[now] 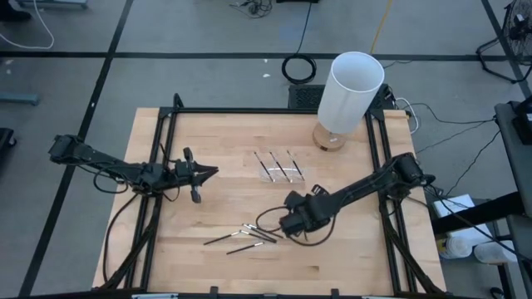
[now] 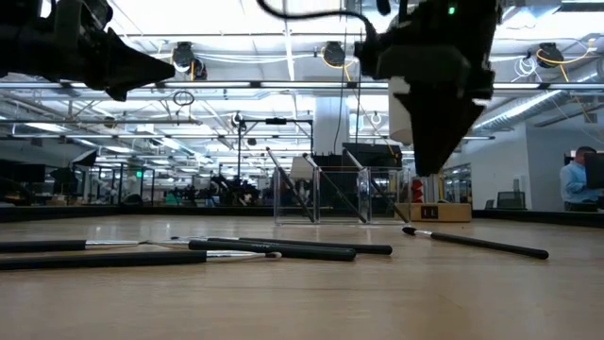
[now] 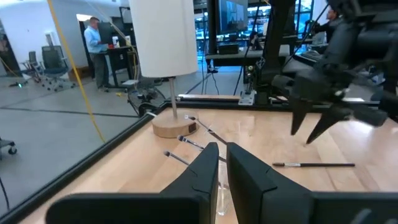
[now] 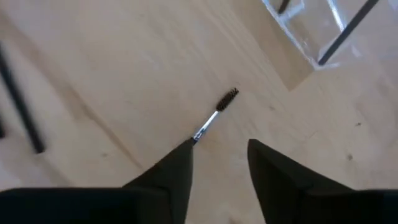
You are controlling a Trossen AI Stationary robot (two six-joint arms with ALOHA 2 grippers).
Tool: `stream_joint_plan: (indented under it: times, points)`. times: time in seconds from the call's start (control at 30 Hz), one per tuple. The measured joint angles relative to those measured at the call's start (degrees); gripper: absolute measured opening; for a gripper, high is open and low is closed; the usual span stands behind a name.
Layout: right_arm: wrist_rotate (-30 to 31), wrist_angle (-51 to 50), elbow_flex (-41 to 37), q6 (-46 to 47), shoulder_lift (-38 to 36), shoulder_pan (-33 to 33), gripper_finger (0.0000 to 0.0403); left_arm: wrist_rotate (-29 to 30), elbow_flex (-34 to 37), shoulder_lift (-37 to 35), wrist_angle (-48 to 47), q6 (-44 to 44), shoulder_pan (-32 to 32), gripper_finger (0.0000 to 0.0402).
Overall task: Put items in baskets/containers
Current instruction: Put the brow brush into the middle section of the transparent organizer
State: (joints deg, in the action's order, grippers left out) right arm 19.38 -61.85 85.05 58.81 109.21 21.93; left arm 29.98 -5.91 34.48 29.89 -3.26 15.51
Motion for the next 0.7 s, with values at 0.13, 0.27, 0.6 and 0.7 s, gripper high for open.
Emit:
stream_joint_plan:
  times: [0.13, 0.27, 0.6, 0.7]
  points:
    - [-0.09, 0.76, -1.16, 0.86, 0.11, -1.63, 0.0168, -0.14, 0.00, -0.01, -0.02, 0.26, -0.02, 0.0042]
    - [-0.06, 2.41, -1.20, 1.61, 0.05, -2.84, 0.0185, -0.16, 0.00, -0.02, 0.28, -0.75, -0.04, 0.0042]
    - [-1.61, 5.81, -1.21, 3.19, 0.04, -4.41, 0.0208, -0.34, 0.00, 0.00, 0.22, -0.93, -0.04, 0.0042]
    - [-1.55, 6.14, -1.21, 5.18, 0.04, -4.47, 0.0205, -0.35, 0.00, -0.01, 0.22, -0.84, -0.04, 0.0042]
